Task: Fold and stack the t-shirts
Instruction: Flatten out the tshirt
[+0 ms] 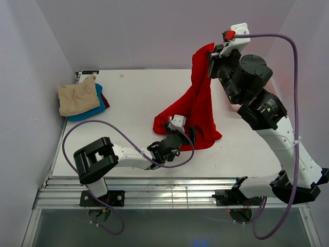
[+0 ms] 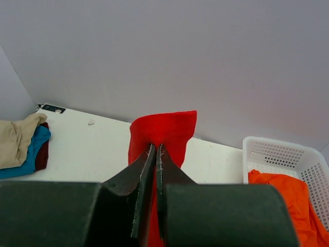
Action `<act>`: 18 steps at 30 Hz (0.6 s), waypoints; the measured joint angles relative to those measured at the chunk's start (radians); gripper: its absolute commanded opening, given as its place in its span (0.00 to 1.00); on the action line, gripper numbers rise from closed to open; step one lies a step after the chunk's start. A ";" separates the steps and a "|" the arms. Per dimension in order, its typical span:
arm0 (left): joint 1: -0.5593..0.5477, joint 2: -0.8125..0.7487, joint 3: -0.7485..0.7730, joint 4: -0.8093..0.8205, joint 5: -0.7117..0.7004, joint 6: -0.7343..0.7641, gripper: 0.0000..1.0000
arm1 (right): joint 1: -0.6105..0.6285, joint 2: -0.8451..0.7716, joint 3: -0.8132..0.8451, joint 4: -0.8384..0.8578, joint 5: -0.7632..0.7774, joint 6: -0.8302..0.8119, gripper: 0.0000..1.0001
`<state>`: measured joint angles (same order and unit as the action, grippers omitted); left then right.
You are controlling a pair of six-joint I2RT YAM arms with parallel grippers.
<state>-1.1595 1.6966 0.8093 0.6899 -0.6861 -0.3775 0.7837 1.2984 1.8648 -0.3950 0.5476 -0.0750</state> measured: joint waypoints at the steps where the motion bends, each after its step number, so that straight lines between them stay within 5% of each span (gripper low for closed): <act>1: 0.000 0.002 0.002 0.009 0.006 0.003 0.90 | 0.000 0.000 -0.005 0.001 0.000 0.000 0.08; 5: 0.000 0.036 0.033 0.044 0.027 0.016 0.90 | 0.000 -0.001 -0.018 0.000 0.003 -0.001 0.08; 18: 0.011 0.072 0.051 0.043 -0.003 0.025 0.68 | 0.000 -0.040 -0.032 0.001 0.028 -0.008 0.08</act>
<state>-1.1488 1.7687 0.8600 0.7326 -0.6888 -0.3527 0.7837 1.2583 1.8328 -0.3939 0.5755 -0.0826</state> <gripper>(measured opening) 0.732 0.080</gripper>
